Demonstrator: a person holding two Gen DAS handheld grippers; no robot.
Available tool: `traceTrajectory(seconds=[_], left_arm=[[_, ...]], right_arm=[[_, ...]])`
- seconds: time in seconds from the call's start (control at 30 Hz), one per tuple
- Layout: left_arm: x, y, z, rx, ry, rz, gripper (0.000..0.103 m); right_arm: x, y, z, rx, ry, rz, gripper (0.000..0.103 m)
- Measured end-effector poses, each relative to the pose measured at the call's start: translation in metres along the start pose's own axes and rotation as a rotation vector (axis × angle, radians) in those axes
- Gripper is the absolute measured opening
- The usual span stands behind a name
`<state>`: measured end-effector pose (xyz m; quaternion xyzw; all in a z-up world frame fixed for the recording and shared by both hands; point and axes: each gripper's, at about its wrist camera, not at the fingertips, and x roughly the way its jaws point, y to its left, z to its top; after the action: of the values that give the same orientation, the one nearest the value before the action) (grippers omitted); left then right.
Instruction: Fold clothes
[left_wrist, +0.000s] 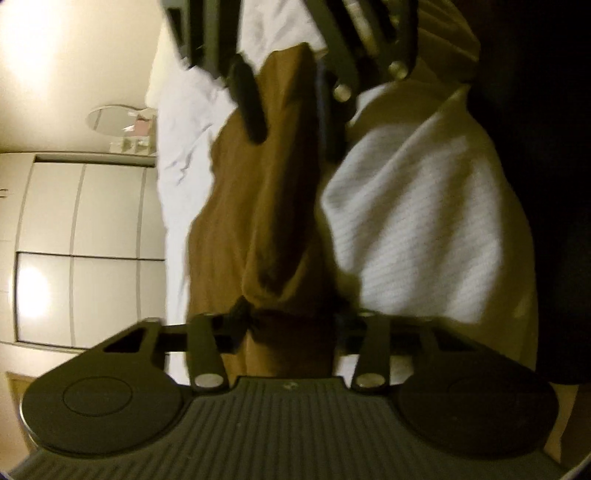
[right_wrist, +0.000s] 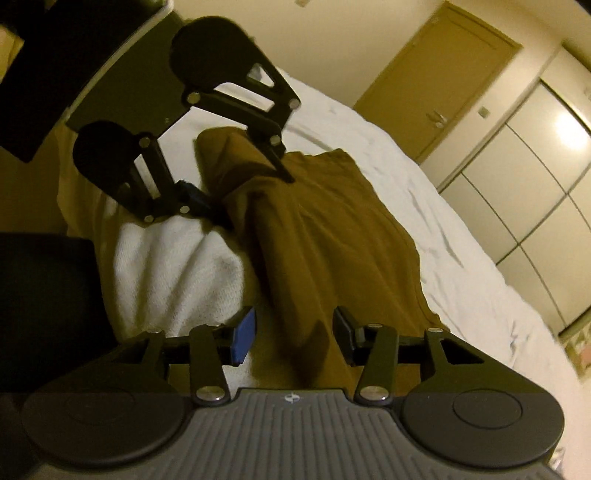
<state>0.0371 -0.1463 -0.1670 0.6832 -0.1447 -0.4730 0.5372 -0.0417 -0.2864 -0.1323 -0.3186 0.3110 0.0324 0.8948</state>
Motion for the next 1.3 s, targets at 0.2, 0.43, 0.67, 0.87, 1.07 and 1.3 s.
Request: traceTrajectory(seconds=[0.2,0.43,0.67,0.87,1.07,1.3], left_arm=[[0.003,0.001,-0.006,-0.039,-0.038,-0.03,0.022],[-0.012,0.01,-0.016,-0.16,0.012,0.078,0.065],[0.001,0.01,-0.017,-0.057,0.03,0.083,0.059],[0.015,0.014,-0.015,-0.058,0.05,0.031,0.028],[-0.004,0.025,-0.023,-0.094,-0.004,0.008,0.024],[-0.039,0.063,-0.016,-0.051,-0.057,0.07,0.024]], right_arm=[[0.016,0.011,0.003,-0.125,0.008,-0.019,0.041],[0.018,0.018,-0.003,-0.212,0.024,-0.067,0.018],[0.009,0.013,-0.031,-0.274,0.103,-0.149,0.02],[0.022,0.014,-0.031,-0.313,0.152,-0.208,0.029],[0.02,0.008,-0.028,-0.264,0.155,-0.217,0.005],[-0.027,-0.023,-0.007,-0.227,0.068,-0.277,0.004]])
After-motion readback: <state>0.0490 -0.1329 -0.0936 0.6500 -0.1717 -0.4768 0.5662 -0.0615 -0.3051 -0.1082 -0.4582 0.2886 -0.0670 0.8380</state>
